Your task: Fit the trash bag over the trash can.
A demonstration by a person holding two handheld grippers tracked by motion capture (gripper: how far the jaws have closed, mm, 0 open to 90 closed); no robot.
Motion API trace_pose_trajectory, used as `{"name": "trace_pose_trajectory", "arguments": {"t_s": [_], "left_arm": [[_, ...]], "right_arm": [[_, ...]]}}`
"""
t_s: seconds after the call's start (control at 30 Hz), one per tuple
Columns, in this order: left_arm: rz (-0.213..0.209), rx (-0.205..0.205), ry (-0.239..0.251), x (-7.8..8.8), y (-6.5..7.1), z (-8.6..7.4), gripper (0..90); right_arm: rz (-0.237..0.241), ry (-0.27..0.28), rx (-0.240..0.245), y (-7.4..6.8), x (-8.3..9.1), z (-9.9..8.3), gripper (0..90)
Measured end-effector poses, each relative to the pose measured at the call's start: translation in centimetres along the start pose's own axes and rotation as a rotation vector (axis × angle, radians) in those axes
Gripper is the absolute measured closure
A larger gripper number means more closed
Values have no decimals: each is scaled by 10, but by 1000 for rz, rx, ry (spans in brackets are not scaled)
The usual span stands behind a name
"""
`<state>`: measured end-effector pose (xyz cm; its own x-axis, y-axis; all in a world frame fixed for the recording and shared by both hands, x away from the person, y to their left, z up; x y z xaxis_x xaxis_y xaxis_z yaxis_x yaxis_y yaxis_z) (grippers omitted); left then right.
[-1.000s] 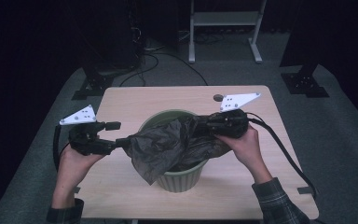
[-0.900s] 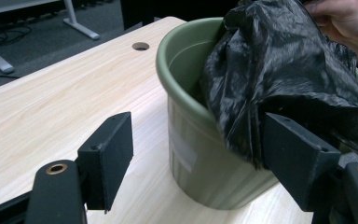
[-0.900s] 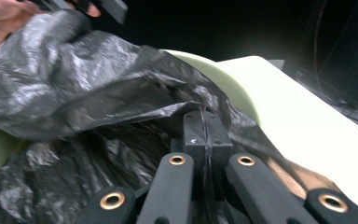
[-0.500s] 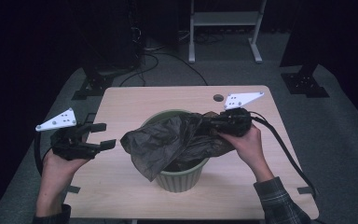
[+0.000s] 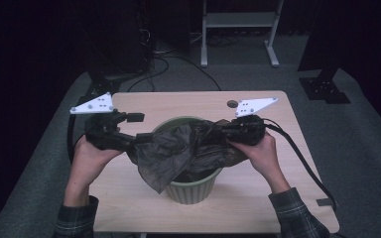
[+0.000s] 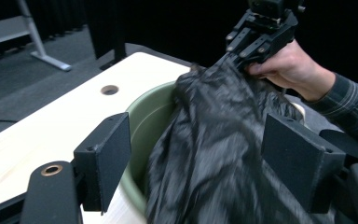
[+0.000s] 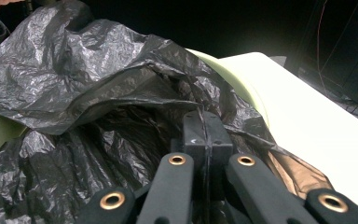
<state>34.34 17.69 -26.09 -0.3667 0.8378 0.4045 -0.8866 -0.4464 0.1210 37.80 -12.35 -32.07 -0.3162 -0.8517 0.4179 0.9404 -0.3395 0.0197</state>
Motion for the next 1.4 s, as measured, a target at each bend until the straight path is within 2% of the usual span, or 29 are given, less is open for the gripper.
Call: {"name": "trace_pose_trajectory", "arguments": {"t_s": [0.03, 0.07, 0.1, 0.13, 0.17, 0.2, 0.23, 0.27, 0.43, 0.6, 0.77, 0.9, 1.1, 1.13, 1.27, 1.4], "left_arm": [[-16, -9, -11, -11, 3, 5, 231], [-16, -9, -11, -11, 3, 5, 231], [-28, -23, -22, -21, 6, 10, 231], [-28, -23, -22, -21, 6, 10, 232], [-41, -34, -34, -32, 8, 15, 233], [-41, -34, -34, -32, 8, 15, 234], [-53, -39, -45, -43, 9, 18, 235], [-53, -39, -45, -43, 9, 18, 235], [-68, -50, -96, -70, 10, 22, 241], [-75, -48, -121, -84, 6, 21, 248], [-96, -37, -152, -96, 1, 17, 310], [-121, -29, -167, -99, -4, 14, 461], [-132, -48, -189, -95, -6, 12, 868], [-127, -46, -189, -94, -6, 12, 900], [-94, -35, -183, -85, -10, 11, 900], [-53, -3, -155, -66, -22, 8, 900]], "right_arm": [[2, 2, 0, 0, 0, 0, 898], [2, 2, 0, 0, 0, 0, 898], [4, 1, -1, 0, -1, 0, 898], [4, 1, -1, 0, -1, 0, 898], [5, 0, -1, -1, -2, 0, 898], [5, 0, -1, -1, -2, 0, 898], [10, 1, -2, -1, -3, 0, 898], [10, 1, -2, -1, -3, 0, 898], [18, -2, 1, -1, -5, -1, 898], [23, 1, 2, -2, -5, -1, 898], [33, 5, 7, -3, -6, 1, 898], [40, 2, 17, -5, -8, 3, 898], [44, 7, 23, -7, -7, 5, 898], [45, 7, 24, -8, -7, 4, 898], [48, 7, 30, -10, -5, 4, 898], [46, 11, 33, -12, 3, 2, 898]]}}
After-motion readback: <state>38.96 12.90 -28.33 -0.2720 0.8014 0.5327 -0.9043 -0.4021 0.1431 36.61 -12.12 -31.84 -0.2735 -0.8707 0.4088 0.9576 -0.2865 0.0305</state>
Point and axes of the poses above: each handheld gripper's, and its own axes: x roughly backward along the jaws, z roughly out of its top, y roughly to its right, the point moved 4 cm from there along -x, roughly forward along the jaws, and after that the axes turned 4 degrees about x, right-handed, at the moved point
